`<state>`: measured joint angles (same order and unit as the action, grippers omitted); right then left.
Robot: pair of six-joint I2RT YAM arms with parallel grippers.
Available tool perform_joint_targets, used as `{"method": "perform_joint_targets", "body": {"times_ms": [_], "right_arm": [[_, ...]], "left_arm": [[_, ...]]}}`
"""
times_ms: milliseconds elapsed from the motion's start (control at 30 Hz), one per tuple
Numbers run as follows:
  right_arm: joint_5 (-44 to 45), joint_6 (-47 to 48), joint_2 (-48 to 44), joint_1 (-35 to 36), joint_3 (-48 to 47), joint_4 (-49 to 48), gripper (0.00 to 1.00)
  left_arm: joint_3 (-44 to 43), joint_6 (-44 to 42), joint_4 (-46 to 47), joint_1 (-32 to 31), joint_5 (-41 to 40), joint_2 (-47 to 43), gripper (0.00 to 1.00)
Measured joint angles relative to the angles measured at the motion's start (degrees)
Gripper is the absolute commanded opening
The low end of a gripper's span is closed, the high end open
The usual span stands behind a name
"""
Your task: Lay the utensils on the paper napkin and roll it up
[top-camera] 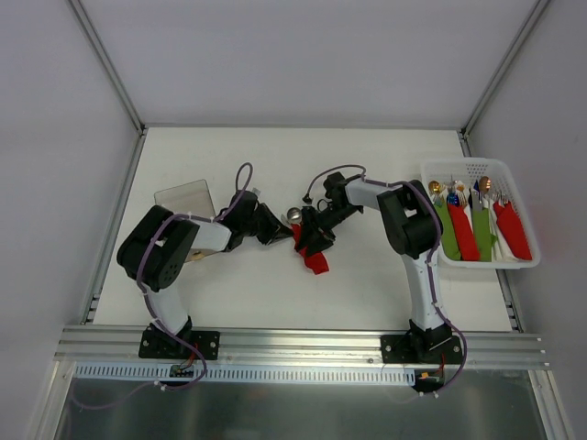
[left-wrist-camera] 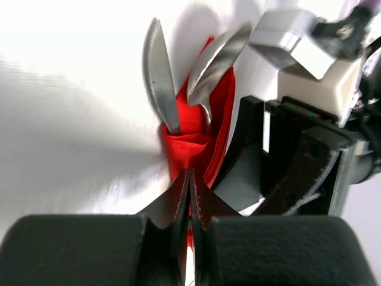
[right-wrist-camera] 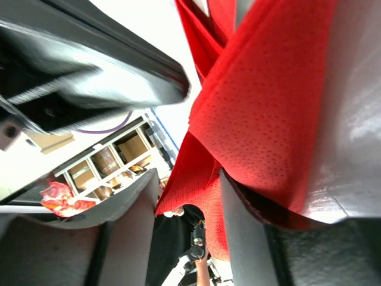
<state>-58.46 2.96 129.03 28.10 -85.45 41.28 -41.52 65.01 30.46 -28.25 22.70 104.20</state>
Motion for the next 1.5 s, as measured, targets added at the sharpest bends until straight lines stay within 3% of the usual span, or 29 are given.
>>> {"method": "perform_joint_targets", "body": {"times_ms": [300, 1000, 1100, 1233, 1500], "right_arm": [[-2.0, -0.3, 0.0, -0.5, 0.2, -0.2, 0.57], [-2.7, 0.5, 0.0, -0.8, 1.0, -1.0, 0.49], [-2.6, 0.8, 0.0, -0.8, 1.2, -1.0, 0.47], [-1.8, 1.2, 0.0, -0.9, 1.7, -1.2, 0.30], [-0.7, 3.7, -1.6, -1.0, 3.5, -0.4, 0.24]], "left_arm": [[-1.8, -3.5, -8.4, 2.4, -3.2, -7.5, 0.00], [-5.0, -2.3, -8.3, -3.0, 2.8, 0.4, 0.00], [-5.0, -1.5, -7.9, -3.0, 3.3, 2.0, 0.00], [-5.3, -0.9, -7.2, -2.9, 4.3, 2.8, 0.00], [-5.7, 1.5, -4.9, -2.9, 5.6, 4.7, 0.00]]}}
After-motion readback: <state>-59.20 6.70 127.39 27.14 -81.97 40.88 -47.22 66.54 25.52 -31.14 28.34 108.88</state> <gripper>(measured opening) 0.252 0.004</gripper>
